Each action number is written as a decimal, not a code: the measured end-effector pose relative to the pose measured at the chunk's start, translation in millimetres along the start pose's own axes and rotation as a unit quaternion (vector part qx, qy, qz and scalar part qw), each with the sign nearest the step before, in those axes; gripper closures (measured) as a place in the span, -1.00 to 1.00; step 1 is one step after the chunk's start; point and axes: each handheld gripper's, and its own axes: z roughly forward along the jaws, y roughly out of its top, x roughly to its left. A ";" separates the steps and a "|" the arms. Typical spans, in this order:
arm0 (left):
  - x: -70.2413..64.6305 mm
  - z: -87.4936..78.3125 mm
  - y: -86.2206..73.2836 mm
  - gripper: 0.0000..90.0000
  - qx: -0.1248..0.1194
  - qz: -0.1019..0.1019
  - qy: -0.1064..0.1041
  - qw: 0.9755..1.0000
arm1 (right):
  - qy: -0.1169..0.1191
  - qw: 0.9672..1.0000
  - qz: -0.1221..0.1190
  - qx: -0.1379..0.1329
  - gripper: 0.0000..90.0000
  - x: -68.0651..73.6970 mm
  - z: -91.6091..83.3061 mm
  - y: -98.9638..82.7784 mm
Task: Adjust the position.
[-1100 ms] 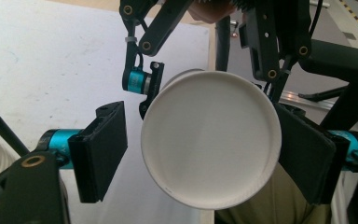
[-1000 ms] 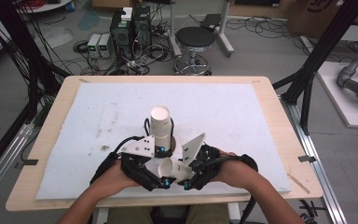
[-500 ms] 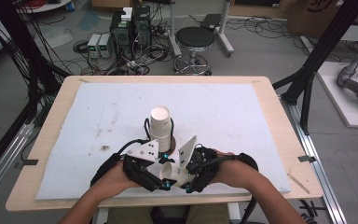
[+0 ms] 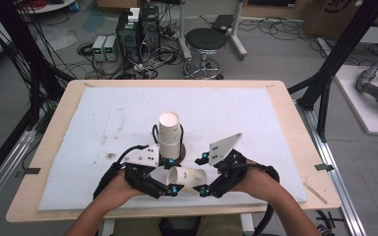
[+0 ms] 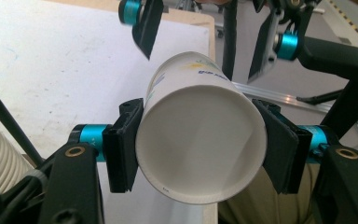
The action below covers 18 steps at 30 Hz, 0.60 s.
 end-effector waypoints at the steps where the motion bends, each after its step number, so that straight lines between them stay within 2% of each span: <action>1: 0.1 -0.6 -1.1 -0.17 -0.004 -0.002 0.001 1.000 | -0.003 1.000 0.004 -0.014 -0.49 -0.5 -2.7 -2.2; 2: 0.1 -0.6 -1.1 -0.17 -0.004 -0.002 0.001 1.000 | -0.005 1.000 0.010 -0.024 -0.50 -0.5 -5.0 -4.5; 4: 0.8 -2.4 -4.2 -0.17 -0.020 -0.007 0.002 1.000 | -0.010 0.999 0.013 -0.044 -0.52 -0.4 -8.4 -9.6; 9: 1.3 -5.0 -6.9 -0.17 -0.037 -0.003 0.005 0.999 | -0.021 0.997 0.020 -0.076 -0.53 1.1 -12.0 -21.1; 11: 1.2 -6.2 -7.9 -0.17 -0.048 -0.001 0.005 0.999 | -0.030 0.993 0.028 -0.108 -0.53 2.3 -13.9 -30.4; 12: 1.2 -6.2 -7.9 -0.17 -0.048 -0.001 0.005 0.999 | -0.030 0.993 0.028 -0.108 -0.53 2.3 -13.9 -30.4; 13: 0.8 -6.6 -8.6 -0.17 -0.056 -0.002 0.005 0.998 | -0.034 0.991 0.035 -0.122 -0.54 3.4 -14.2 -35.1; 18: 0.6 -8.2 -11.0 -0.17 -0.074 -0.004 0.005 0.997 | -0.033 0.987 0.046 -0.148 -0.57 6.9 -11.6 -45.6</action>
